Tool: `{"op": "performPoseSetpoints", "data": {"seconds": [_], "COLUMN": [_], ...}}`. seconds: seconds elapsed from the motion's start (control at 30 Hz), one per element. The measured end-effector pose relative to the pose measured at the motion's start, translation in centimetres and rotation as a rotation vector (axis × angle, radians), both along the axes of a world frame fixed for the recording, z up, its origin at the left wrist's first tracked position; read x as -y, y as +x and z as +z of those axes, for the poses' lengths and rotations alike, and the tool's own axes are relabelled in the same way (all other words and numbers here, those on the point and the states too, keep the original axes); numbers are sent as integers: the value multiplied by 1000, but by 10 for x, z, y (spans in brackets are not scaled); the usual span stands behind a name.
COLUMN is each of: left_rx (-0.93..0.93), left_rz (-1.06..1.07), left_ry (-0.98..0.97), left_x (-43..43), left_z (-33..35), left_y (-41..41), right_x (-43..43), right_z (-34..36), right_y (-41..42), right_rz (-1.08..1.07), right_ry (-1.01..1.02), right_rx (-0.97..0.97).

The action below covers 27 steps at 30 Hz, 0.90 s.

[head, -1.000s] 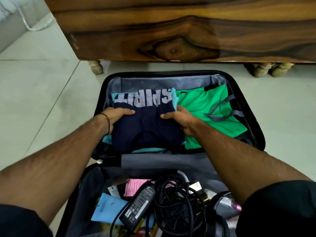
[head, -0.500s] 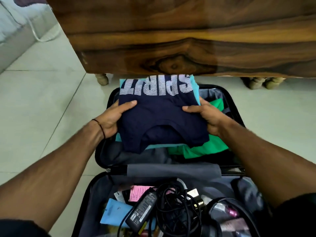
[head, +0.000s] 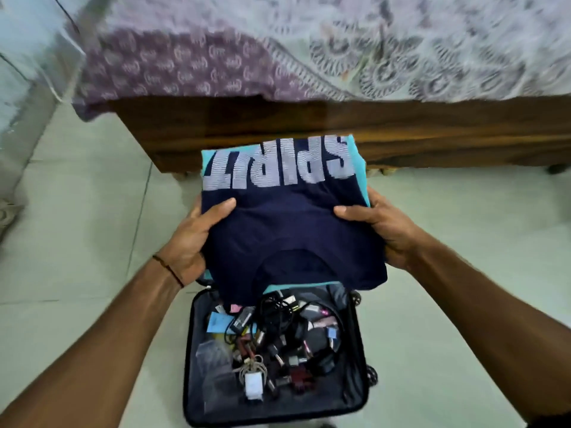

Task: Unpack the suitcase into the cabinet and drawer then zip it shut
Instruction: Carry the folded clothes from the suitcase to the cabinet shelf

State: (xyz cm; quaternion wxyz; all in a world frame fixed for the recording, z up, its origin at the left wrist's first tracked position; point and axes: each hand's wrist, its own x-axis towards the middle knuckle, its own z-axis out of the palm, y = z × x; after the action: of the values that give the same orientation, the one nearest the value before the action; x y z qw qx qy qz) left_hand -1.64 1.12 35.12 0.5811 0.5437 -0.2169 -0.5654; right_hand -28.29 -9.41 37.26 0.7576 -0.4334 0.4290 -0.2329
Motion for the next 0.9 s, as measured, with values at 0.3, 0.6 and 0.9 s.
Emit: {"op": "performPoseSetpoints", "data": {"seconds": [0.3,0.6,0.9], "left_rx": [-155,-215,-202], "left_rz": [-218,-456,-773], "left_ry": [37,245,214], "left_x": [-111,-216,-274], "left_z": [325,409,426], "left_y": [-96,-202,-292], "right_x": [-144,-328,-469], "right_z": [324,388,415], "right_y": [-134,-215,-288], "right_rz": [-45,-353,-759], "right_ry": [-10,17,-101], "right_rx": [64,6,39]}}
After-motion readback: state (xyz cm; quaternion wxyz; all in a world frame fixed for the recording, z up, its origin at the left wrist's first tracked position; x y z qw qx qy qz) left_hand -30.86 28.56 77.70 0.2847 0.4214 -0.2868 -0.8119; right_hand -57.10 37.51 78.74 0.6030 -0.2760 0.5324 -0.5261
